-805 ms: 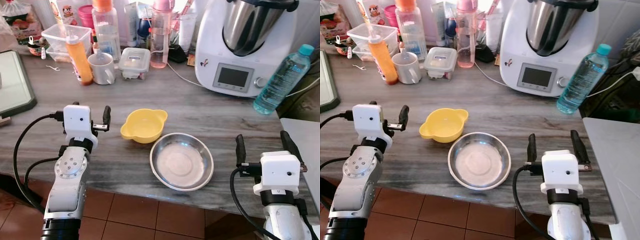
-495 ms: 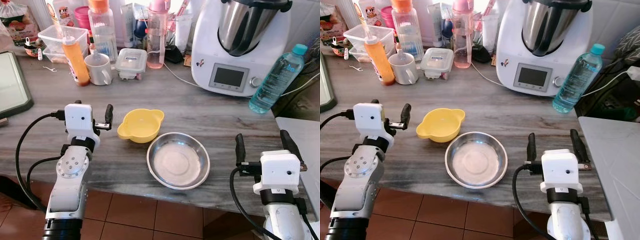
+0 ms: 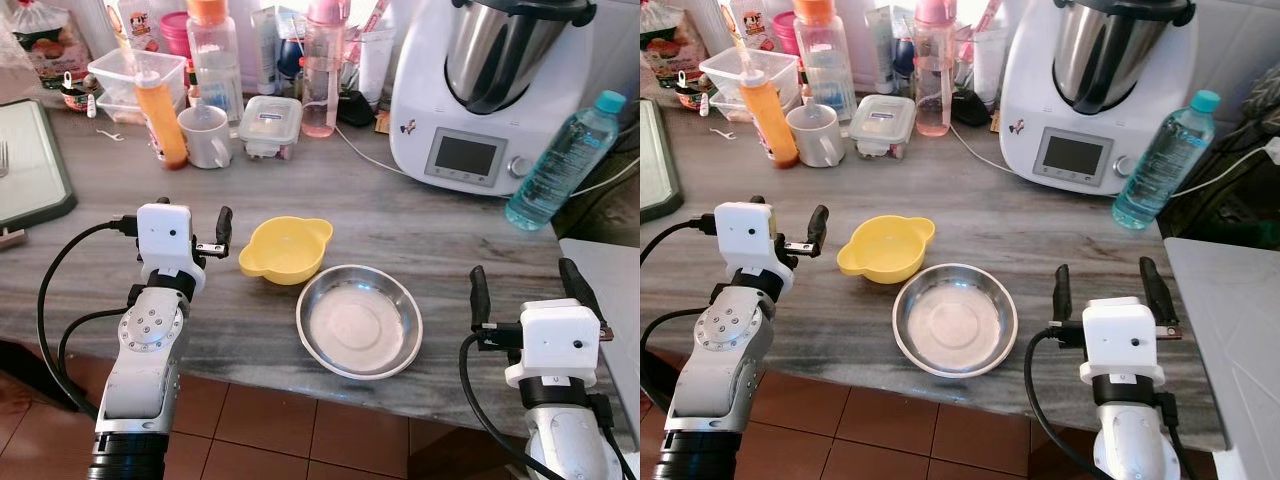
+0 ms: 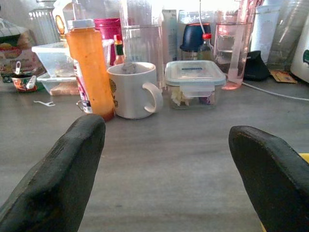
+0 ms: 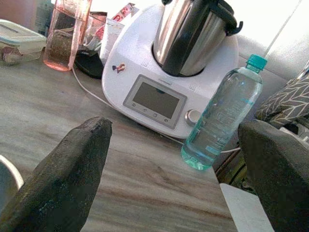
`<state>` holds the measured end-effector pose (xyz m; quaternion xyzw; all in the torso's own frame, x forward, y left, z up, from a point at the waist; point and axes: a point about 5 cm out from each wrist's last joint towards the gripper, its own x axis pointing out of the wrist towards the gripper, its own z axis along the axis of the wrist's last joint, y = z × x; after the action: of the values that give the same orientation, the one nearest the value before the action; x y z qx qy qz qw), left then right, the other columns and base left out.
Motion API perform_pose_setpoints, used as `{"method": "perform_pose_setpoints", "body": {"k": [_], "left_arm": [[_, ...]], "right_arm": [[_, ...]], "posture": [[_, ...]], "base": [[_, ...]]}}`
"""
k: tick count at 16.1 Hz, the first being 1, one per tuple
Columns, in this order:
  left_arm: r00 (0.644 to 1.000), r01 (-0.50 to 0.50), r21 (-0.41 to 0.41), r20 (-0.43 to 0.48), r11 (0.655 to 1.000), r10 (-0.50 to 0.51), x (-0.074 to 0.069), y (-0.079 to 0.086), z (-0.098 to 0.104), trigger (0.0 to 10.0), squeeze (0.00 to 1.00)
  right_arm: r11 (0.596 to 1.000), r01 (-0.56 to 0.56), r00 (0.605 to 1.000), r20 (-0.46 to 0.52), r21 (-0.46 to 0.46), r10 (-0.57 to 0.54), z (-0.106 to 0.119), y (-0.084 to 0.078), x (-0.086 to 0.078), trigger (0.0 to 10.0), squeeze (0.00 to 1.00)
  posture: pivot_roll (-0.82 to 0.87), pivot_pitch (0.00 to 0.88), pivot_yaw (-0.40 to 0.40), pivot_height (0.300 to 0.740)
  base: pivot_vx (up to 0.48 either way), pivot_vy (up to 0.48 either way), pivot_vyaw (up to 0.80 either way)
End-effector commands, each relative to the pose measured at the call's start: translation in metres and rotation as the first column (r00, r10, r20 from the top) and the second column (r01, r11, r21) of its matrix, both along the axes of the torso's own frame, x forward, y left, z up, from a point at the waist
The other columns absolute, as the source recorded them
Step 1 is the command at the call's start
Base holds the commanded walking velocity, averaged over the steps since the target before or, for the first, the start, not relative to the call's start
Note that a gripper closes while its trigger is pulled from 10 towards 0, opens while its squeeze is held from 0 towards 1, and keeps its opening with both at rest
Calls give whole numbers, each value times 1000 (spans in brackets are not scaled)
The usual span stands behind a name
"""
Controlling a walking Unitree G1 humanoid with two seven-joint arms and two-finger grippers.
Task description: Setting the table
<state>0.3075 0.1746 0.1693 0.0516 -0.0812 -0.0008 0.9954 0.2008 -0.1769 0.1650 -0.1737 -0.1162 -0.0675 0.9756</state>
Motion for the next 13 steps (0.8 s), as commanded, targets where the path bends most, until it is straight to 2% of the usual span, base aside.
{"method": "perform_pose_setpoints", "body": {"k": [1, 6, 13], "left_arm": [[1000, 3, 11, 8, 1000, -3, 1, -3, 4, 10000, 0], [1000, -3, 18, 5, 1000, 3, 4, -4, 4, 10000, 0], [1000, 1, 20, 1, 1000, -1, 5, -5, 5, 10000, 0]], "right_arm": [[1000, 14, 1000, -2, -8, -14, 0, -3, -1, 10000, 0], [1000, 15, 1000, -1, -11, -15, 0, -5, 1, 10000, 0], [1000, 17, 1000, -1, 11, -17, 0, -6, 2, 10000, 0]], "posture": [[145, 116, -44, 740], [145, 102, -46, 740], [148, 103, -47, 740]], "base": [[0, 0, 0], [-118, 0, 0], [-268, 0, 0]]}}
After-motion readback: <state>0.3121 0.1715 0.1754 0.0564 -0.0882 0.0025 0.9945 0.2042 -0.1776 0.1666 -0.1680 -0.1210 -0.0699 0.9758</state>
